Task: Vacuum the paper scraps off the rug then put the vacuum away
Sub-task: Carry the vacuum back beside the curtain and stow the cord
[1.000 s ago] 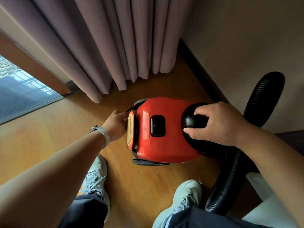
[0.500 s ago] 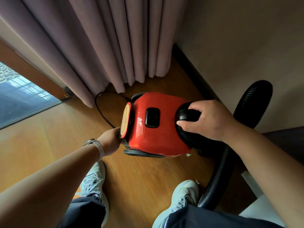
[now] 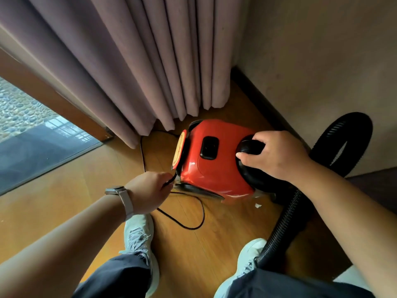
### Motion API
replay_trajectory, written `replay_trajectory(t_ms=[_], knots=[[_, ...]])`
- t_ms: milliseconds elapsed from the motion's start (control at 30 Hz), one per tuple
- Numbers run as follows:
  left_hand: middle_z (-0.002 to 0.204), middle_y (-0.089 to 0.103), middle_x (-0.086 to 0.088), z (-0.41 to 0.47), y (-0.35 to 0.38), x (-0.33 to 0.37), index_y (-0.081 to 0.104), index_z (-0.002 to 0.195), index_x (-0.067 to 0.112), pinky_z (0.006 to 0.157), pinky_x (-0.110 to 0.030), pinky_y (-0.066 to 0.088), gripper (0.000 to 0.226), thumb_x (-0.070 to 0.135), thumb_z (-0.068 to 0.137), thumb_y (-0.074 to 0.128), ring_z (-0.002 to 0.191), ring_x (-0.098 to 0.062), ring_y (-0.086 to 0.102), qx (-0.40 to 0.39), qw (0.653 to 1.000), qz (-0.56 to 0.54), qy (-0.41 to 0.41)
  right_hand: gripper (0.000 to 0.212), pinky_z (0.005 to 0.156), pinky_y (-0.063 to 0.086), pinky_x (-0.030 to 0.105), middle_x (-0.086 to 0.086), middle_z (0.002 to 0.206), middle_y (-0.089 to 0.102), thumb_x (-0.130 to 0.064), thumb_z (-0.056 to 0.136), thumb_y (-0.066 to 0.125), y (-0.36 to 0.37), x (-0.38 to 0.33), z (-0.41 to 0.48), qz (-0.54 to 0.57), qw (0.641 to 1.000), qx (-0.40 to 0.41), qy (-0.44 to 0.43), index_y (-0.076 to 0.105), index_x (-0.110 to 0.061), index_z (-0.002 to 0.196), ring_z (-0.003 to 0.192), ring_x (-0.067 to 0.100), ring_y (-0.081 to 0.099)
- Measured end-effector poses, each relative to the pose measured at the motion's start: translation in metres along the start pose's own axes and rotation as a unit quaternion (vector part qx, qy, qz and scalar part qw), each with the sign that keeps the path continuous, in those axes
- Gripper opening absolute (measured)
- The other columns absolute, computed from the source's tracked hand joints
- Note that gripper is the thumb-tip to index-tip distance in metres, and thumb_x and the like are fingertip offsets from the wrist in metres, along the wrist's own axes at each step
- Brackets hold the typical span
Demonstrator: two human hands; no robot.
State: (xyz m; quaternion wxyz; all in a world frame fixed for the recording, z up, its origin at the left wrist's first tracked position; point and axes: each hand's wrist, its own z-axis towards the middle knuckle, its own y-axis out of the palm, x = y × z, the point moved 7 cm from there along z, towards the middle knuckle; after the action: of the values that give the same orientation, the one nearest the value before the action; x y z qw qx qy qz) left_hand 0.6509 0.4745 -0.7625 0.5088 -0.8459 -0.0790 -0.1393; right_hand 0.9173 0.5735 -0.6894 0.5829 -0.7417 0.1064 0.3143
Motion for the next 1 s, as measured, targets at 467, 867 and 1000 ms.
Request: replay_trajectory(t_ms=[467, 867, 1000], knots=[[0.086, 0.065, 0.013, 0.033, -0.040, 0.035, 0.066, 0.098, 0.034, 0.067, -0.029, 0.045, 0.023, 0.051, 0.093, 0.052, 0.076, -0.012, 0.054, -0.006, 0.990, 0.118, 0.072, 0.037, 0.055, 0.049, 0.035, -0.007, 0.058, 0.059, -0.058, 0.070, 0.069, 0.001, 0.000, 0.002, -0.045, 0.998, -0.040, -0.028, 0.059, -0.023, 0.063, 0.056, 0.007, 0.057], [0.074, 0.061, 0.015, 0.048, -0.062, 0.010, 0.060, 0.077, 0.032, 0.058, -0.012, 0.041, 0.024, 0.039, 0.071, 0.083, 0.069, 0.002, 0.056, 0.023, 0.992, -0.113, 0.047, 0.037, 0.047, 0.036, 0.020, -0.009, 0.057, 0.059, -0.053, 0.068, 0.068, 0.000, -0.020, -0.001, -0.038, 0.991, -0.082, -0.104, 0.055, -0.021, 0.057, 0.054, 0.011, 0.056], [0.077, 0.063, 0.012, 0.054, -0.064, 0.002, 0.063, 0.080, 0.027, 0.058, -0.009, 0.038, 0.018, 0.026, 0.076, 0.081, 0.067, 0.009, 0.055, 0.049, 0.978, -0.199, 0.030, 0.036, 0.045, 0.035, 0.017, -0.016, 0.065, 0.059, -0.052, 0.068, 0.069, 0.000, -0.028, -0.003, -0.048, 0.987, -0.082, -0.130, 0.052, -0.023, 0.054, 0.056, 0.011, 0.056]])
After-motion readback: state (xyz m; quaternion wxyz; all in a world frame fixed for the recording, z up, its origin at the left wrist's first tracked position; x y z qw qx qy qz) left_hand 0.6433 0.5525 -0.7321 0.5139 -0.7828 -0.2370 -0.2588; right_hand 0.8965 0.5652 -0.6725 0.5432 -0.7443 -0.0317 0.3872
